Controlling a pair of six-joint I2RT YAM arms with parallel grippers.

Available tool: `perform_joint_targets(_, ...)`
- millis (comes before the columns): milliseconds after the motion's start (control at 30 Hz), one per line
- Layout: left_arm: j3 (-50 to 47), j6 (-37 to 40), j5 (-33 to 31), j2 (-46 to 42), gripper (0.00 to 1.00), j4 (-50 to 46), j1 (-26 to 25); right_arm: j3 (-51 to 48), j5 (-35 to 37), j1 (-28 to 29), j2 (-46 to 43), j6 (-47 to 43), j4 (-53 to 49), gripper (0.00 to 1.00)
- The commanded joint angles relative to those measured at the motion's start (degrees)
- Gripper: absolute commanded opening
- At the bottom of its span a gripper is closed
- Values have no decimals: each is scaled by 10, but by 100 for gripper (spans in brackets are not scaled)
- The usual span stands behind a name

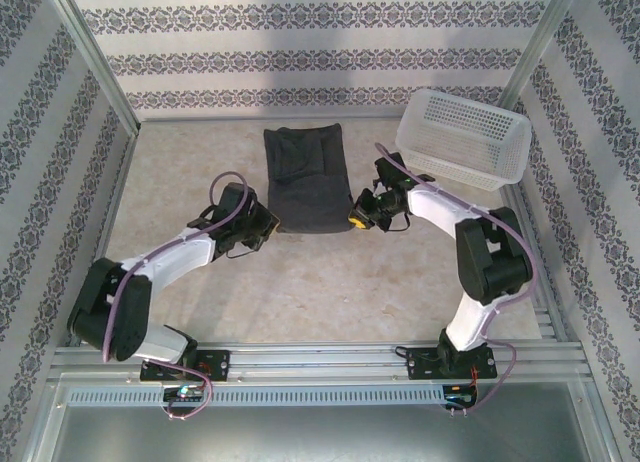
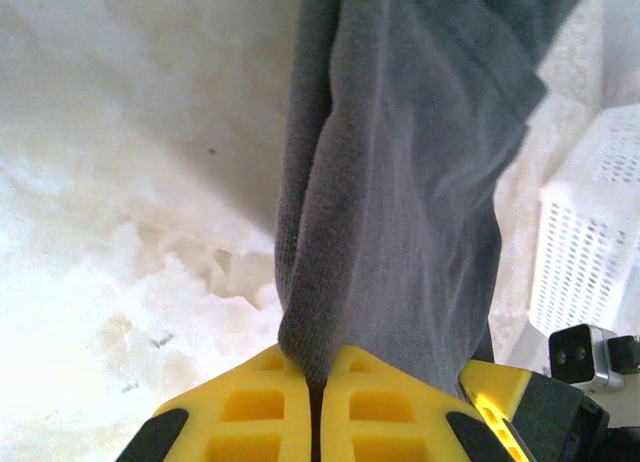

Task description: Fold and stack the t-shirts

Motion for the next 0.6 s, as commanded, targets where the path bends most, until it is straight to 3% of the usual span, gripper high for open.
perform_joint_targets(0,-7,47,25,-35,0,-72,5,-28,1,13,-42,-4,-38,0)
perform_joint_targets(100,-51,73,59,-83,0,-91,-2,-72,-16,36,-71,-9,-54,0)
perform_joint_targets(233,-94,130,73,-169,0,-220,-20,-159,-41,84,-127,13,-77,0)
perform_joint_targets(367,-150,107,84,-291,0,-258,-35,-234,-50,139,-210,85,-74,0)
perform_joint_targets(567,-118,92,43,-364,1,-261,-36,-194,16,162,-292,157,-133,0)
